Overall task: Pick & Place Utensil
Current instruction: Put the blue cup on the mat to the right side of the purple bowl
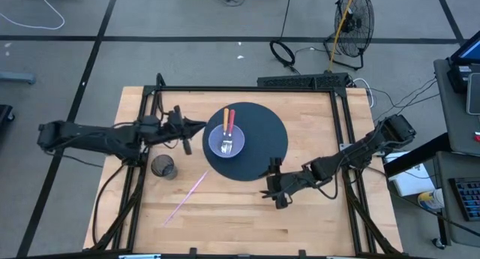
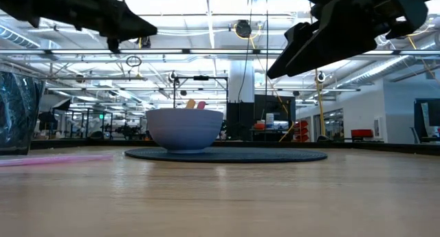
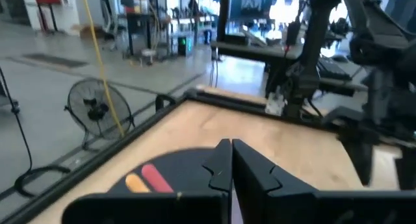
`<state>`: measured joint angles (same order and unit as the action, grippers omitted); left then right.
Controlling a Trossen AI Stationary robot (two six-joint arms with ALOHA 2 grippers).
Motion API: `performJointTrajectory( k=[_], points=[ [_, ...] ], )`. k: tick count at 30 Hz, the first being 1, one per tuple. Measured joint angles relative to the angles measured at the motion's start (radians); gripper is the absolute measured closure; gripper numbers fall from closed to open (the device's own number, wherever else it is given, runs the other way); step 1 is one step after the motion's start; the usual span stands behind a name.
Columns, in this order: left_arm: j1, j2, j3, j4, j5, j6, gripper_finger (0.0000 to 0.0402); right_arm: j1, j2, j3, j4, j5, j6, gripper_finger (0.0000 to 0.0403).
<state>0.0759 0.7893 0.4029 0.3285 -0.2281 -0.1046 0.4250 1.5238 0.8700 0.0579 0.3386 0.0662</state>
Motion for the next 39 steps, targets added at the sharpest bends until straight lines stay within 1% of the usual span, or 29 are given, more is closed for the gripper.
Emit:
performJointTrajectory(
  k=[2,5,12,17,23,29,35,39],
  points=[
    [-0.01,-0.041,0.023,-0.103,0.001,-0.013,0.0388,-0.007,0.0,0.0,0.01,0.0,-0.001,0.0149],
    [-0.041,-0.066,0.072,-0.263,0.007,-0.036,0.0381,-0.019,0.0,0.0,0.03,-0.001,-0.015,0.0149],
    [-0.15,-0.054,0.23,-0.639,0.094,-0.051,0.037,-0.035,0.0,0.0,0.046,-0.002,-0.052,0.0149],
    [-0.26,-0.055,0.305,-0.837,0.1,-0.073,0.0365,-0.048,0.0,0.0,0.045,-0.003,-0.053,0.0149],
    [-0.372,-0.055,0.321,-0.926,0.096,-0.178,0.0364,-0.059,0.0,0.0,0.044,-0.003,-0.063,0.0149],
    [-0.476,-0.029,0.321,-1.013,0.032,-0.315,0.0364,-0.067,0.0,0.0,0.044,-0.003,-0.072,0.0149],
    [-0.559,0.041,0.321,-1.068,0.009,-0.438,0.0364,-0.076,0.0,0.0,0.046,-0.004,-0.079,0.0149],
    [-0.603,0.11,0.366,-1.202,-0.019,-0.54,0.0364,-0.085,0.0,0.0,0.046,-0.004,-0.084,0.0149]
  ],
)
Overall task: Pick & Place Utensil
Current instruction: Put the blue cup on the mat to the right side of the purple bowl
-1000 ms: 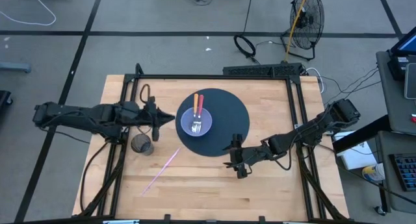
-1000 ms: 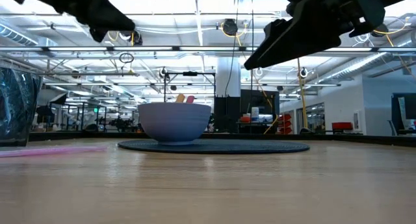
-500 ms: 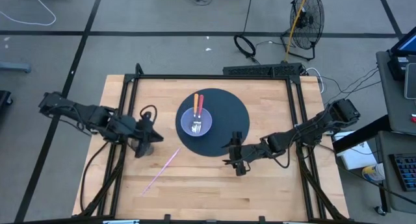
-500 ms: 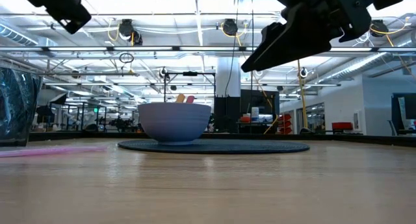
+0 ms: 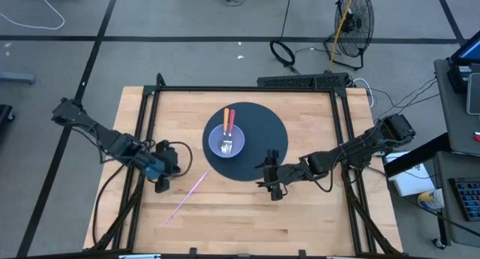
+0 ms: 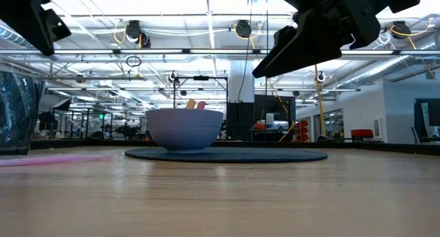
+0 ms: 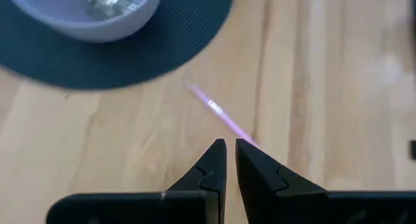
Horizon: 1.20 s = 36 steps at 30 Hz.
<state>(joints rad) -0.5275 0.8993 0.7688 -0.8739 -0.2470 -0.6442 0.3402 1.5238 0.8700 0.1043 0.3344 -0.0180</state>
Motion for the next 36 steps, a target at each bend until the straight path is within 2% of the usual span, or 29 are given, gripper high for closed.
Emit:
performJointTrajectory(
  k=[8,11,18,22,32,36],
  points=[
    [-0.054,0.112,0.179,-0.19,-0.043,-0.08,0.0351,-0.013,0.0,0.0,0.0,-0.001,-0.01,0.0149],
    [-0.059,0.151,0.22,-0.247,-0.037,-0.119,0.0323,-0.013,0.0,0.0,0.0,-0.001,-0.01,0.0149],
    [-0.064,0.236,0.229,-0.311,0.113,-0.258,0.0246,-0.012,0.0,0.0,-0.003,-0.001,-0.017,0.0149],
    [-0.091,0.267,0.23,-0.312,0.121,-0.287,0.0222,-0.012,0.0,0.0,-0.003,-0.001,-0.021,0.0149],
    [-0.147,0.279,0.23,-0.387,0.108,-0.38,0.0235,-0.012,0.0,0.0,-0.003,-0.001,-0.021,0.0149],
    [-0.171,0.278,0.222,-0.384,0.063,-0.382,0.0245,-0.012,0.0,0.0,-0.003,-0.001,-0.017,0.0149]
  ],
)
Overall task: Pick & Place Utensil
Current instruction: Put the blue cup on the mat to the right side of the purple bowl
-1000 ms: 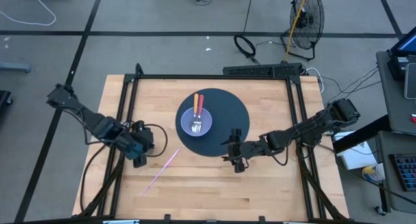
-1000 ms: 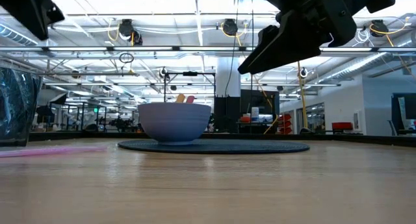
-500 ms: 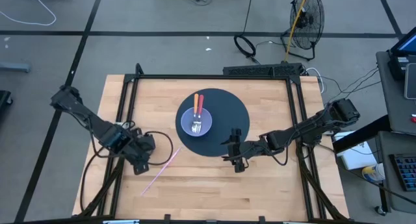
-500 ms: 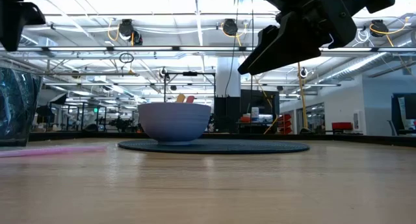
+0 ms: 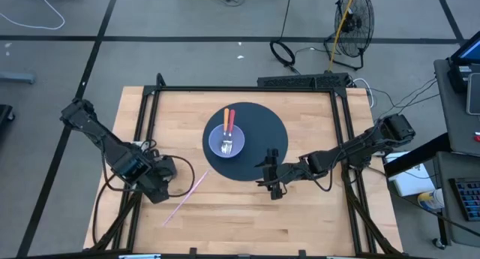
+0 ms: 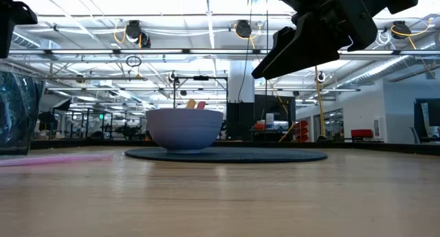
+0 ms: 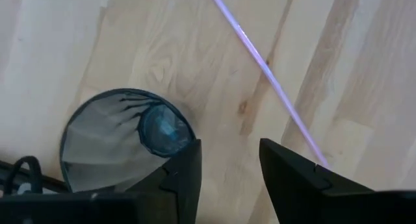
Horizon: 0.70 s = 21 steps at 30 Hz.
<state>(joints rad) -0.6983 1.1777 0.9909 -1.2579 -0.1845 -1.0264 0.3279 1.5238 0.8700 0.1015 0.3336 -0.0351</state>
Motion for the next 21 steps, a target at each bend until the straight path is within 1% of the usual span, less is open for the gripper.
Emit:
performJointTrajectory(
  k=[4,14,18,21],
  points=[
    [-0.01,0.0,-0.031,0.007,-0.011,-0.003,0.0249,0.0,0.0,0.0,0.0,0.0,0.003,0.0149],
    [-0.011,0.0,-0.092,0.031,0.011,0.002,0.0249,0.0,0.0,0.0,0.0,0.0,0.007,0.0149],
    [-0.01,0.0,-0.125,0.032,0.05,0.012,0.0252,0.0,0.0,0.0,0.0,0.0,0.008,0.0149],
    [-0.01,0.0,-0.149,0.032,0.065,0.011,0.0266,0.0,0.0,0.0,0.0,0.0,0.008,0.0149]
  ],
)
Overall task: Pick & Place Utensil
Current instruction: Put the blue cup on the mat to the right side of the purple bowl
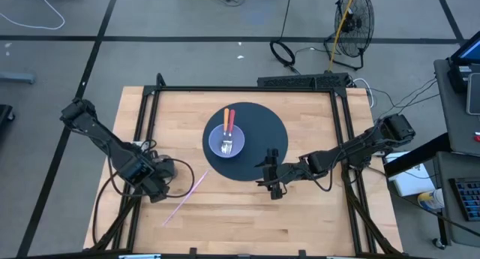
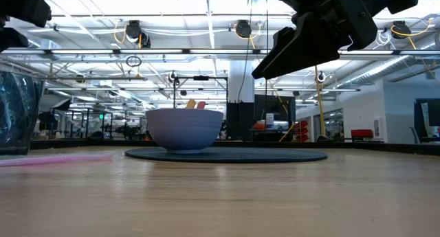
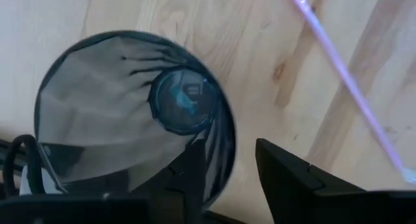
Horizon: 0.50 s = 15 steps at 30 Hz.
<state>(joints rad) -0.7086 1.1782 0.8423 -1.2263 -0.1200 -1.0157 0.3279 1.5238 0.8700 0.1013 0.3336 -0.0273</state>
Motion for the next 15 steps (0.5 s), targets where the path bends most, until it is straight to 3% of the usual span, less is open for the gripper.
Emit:
performJointTrajectory(
  k=[5,10,15],
  points=[
    [0.0,0.0,-0.014,0.0,0.017,0.001,0.0313,0.0,0.0,0.0,0.0,0.0,0.0,0.0149],
    [0.0,0.0,-0.014,0.001,0.017,0.021,0.0383,0.0,0.0,0.0,0.0,0.0,0.0,0.0149],
    [0.0,0.0,-0.014,0.0,0.017,0.027,0.0385,0.0,0.0,0.0,0.0,0.0,0.0,0.0149]
  ],
)
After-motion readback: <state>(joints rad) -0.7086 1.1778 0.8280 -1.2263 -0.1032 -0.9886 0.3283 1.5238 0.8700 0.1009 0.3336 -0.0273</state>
